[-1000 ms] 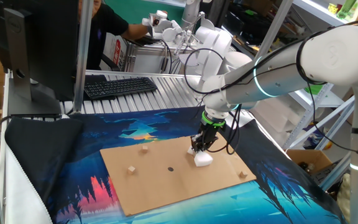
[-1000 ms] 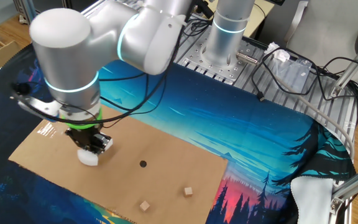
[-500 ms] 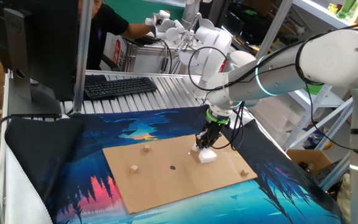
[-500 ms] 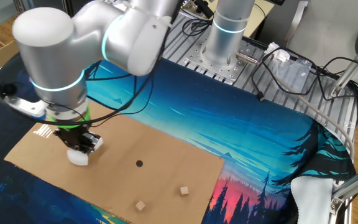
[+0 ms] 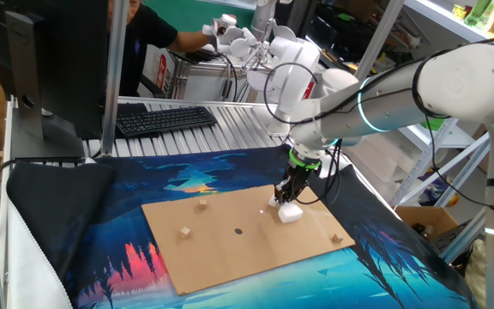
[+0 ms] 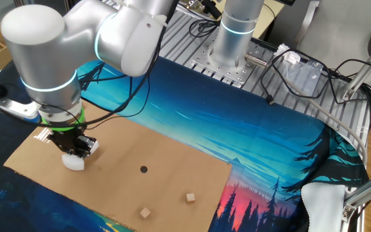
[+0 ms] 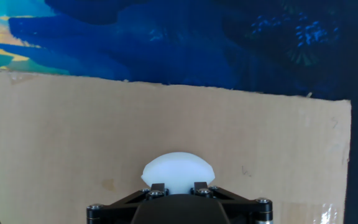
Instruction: Clean the tabletop with a sponge
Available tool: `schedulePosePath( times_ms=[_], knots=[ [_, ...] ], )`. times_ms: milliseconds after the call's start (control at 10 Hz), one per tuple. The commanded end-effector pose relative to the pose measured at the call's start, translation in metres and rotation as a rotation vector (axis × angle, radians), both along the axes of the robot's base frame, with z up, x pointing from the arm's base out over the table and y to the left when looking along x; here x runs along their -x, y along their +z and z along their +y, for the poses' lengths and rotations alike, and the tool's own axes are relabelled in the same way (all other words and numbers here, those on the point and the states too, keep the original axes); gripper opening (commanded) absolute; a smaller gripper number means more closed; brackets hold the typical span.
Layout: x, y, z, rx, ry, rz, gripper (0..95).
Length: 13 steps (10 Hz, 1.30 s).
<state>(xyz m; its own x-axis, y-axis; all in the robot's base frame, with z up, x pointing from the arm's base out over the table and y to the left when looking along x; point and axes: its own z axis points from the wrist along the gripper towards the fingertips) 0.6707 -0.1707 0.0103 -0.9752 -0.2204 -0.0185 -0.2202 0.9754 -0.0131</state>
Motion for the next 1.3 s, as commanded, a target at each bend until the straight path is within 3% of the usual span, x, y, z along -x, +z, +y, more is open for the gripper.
schedulePosePath(
  times_ms=[100,1100,1300],
  knots=[
    [-0.002,-0.003,0.0,-0.002,0.0,0.004,0.0],
    [-0.003,-0.009,0.02,-0.003,-0.044,0.01,0.0],
    [0.001,-0.003,0.029,0.0,-0.064,0.026,0.0]
  ],
)
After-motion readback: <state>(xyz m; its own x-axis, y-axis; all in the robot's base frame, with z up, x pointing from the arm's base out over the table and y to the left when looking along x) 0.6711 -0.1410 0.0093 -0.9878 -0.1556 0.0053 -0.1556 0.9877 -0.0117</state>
